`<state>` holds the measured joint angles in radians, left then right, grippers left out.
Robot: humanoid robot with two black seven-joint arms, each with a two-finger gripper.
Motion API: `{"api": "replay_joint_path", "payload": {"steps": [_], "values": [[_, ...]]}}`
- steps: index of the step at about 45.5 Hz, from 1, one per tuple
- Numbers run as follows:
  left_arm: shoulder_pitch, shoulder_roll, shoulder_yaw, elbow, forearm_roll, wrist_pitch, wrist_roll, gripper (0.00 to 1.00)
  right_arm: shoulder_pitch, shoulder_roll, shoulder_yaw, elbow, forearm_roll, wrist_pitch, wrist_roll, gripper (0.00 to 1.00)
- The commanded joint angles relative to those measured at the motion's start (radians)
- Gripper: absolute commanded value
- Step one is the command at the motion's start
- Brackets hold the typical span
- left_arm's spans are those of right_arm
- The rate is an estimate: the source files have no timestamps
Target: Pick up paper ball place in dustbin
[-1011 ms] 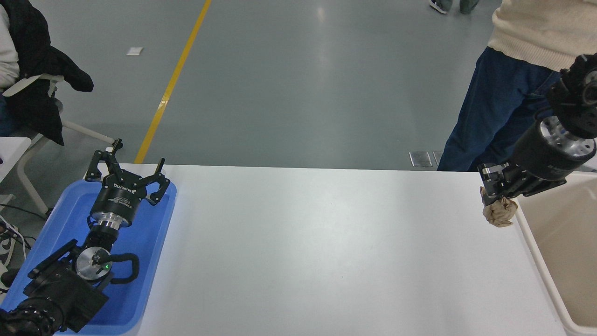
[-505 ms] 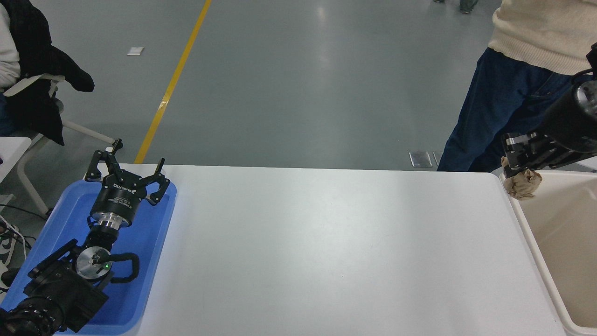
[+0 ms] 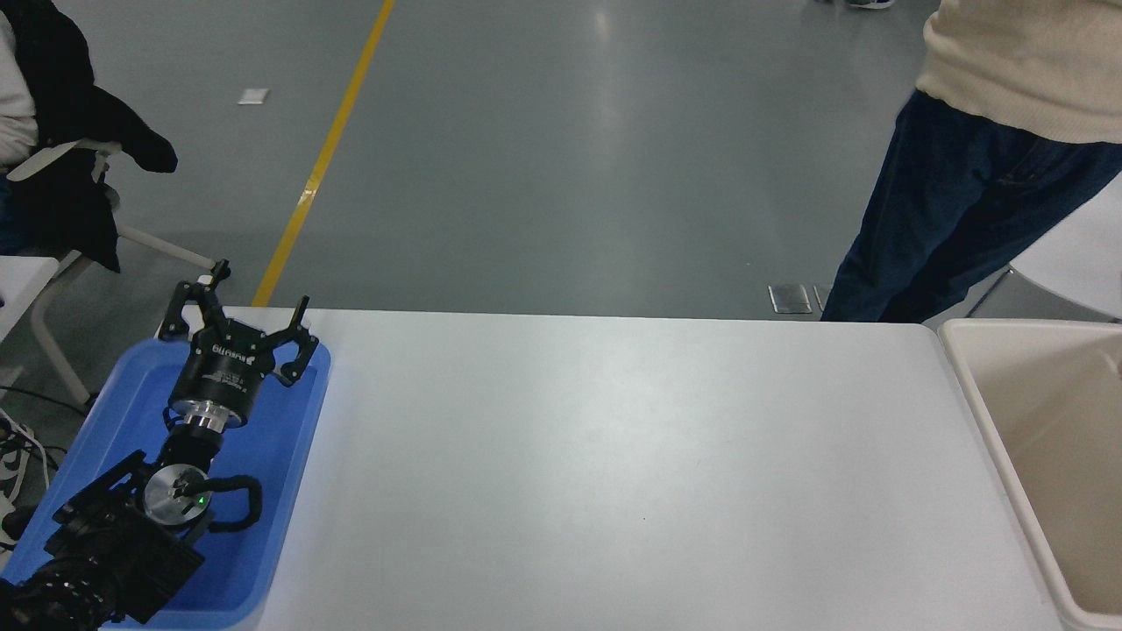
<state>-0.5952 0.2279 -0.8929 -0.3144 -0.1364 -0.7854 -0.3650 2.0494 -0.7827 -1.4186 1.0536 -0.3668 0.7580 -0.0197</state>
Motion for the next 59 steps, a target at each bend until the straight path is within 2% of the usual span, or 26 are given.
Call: {"api": "replay_joint_path", "payload": {"steps": [1,9,10,13,21,26,41,55,56,57,59], "values": [[0.0,-0.001,0.0,0.0,0.0,0.0,0.0,1.0,-0.314,-0.082,0.127,-0.285,0.025,-0.058,0.001,0.0],[0.0,0.001,0.0,0.0,0.0,0.0,0.0,1.0,-0.733,-0.055,0.465,-0.592,0.022,-0.126,0.001,0.0],[0.0,-0.001,0.0,0.0,0.0,0.0,0.0,1.0,-0.852,-0.049,0.577,-0.668,0.014,-0.159,0.001,0.0],[0.0,0.001,0.0,0.0,0.0,0.0,0.0,1.0,-0.978,-0.017,0.674,-0.77,0.012,-0.222,0.001,0.0],[0.0,0.001,0.0,0.0,0.0,0.0,0.0,1.0,-1.228,0.138,0.757,-0.975,0.022,-0.486,0.003,0.0],[0.0,0.001,0.0,0.0,0.0,0.0,0.0,1.0,-1.279,0.181,0.768,-0.992,0.025,-0.601,0.001,0.0],[0.0,0.001,0.0,0.0,0.0,0.0,0.0,1.0,-1.374,0.249,0.787,-1.006,0.025,-0.793,0.001,0.0],[0.0,0.001,0.0,0.0,0.0,0.0,-0.002,1.0,-1.387,0.261,0.787,-1.003,0.025,-0.818,0.003,0.0],[0.0,0.001,0.0,0.0,0.0,0.0,0.0,1.0,-1.384,0.26,0.787,-1.003,0.025,-0.821,0.003,0.1],[0.0,0.001,0.0,0.0,0.0,0.0,0.0,1.0,-1.378,0.26,0.787,-1.005,0.025,-0.835,0.003,0.43],[0.0,0.001,0.0,0.0,0.0,0.0,0.0,1.0,-1.374,0.26,0.787,-1.005,0.025,-0.858,0.003,0.71]]}}
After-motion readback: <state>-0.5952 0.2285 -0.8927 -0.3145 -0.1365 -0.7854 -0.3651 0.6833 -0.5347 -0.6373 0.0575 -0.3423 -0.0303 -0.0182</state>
